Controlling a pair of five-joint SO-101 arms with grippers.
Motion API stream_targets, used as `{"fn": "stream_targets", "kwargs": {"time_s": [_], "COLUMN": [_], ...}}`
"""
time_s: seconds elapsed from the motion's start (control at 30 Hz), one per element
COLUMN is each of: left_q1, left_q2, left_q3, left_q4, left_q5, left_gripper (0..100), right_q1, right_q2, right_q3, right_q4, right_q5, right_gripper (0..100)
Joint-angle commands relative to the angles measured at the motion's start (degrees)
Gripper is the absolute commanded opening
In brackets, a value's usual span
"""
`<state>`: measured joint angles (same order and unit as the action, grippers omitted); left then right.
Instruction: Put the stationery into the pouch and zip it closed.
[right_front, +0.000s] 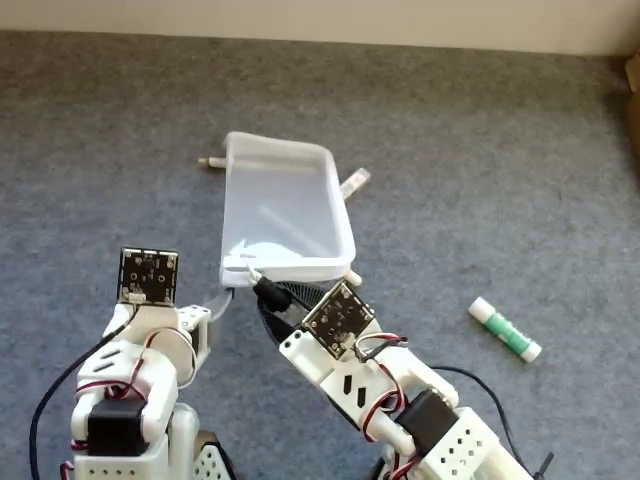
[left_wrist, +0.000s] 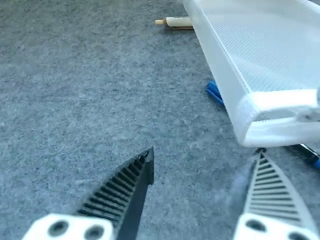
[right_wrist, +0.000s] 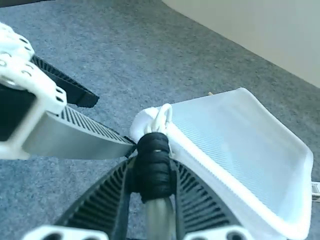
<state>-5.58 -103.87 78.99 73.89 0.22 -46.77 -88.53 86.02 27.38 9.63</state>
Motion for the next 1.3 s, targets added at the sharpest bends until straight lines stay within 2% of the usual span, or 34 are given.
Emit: {"fn": "stream_targets", "kwargs": {"time_s": [0.0,0.27,0.5,0.73,0.93,1.13,1.27], "left_q1": [2.1,1.9,1.7,1.6,-2.1,-2.2,-2.1], "left_q2": [-0.4,-0.4,-0.4,-0.4,-0.4,-0.4,-0.4], "left_q3": [-6.5,-6.5,1.2,5.1,10.7,15.2,15.1], "left_q4": [2.3,2.3,-7.6,-13.5,-21.7,-26.9,-27.5], "left_q5": [0.6,0.6,0.6,0.6,0.6,0.5,0.4], "left_gripper": [29,29,29,28,28,28,21], "right_q1": [0.7,0.7,0.7,0.7,0.7,0.7,0.7], "right_q2": [-0.7,-0.7,-1.0,-1.0,-1.1,-1.1,-1.1], "right_q3": [-0.9,-0.9,-0.9,-0.9,-0.9,-0.9,-0.9], "right_q4": [0.3,0.4,1.9,1.9,1.9,1.9,1.9], "right_q5": [0.8,0.6,0.5,0.5,0.5,0.5,0.7], "right_gripper": [0.5,0.5,0.5,0.5,0.5,0.5,0.5]}}
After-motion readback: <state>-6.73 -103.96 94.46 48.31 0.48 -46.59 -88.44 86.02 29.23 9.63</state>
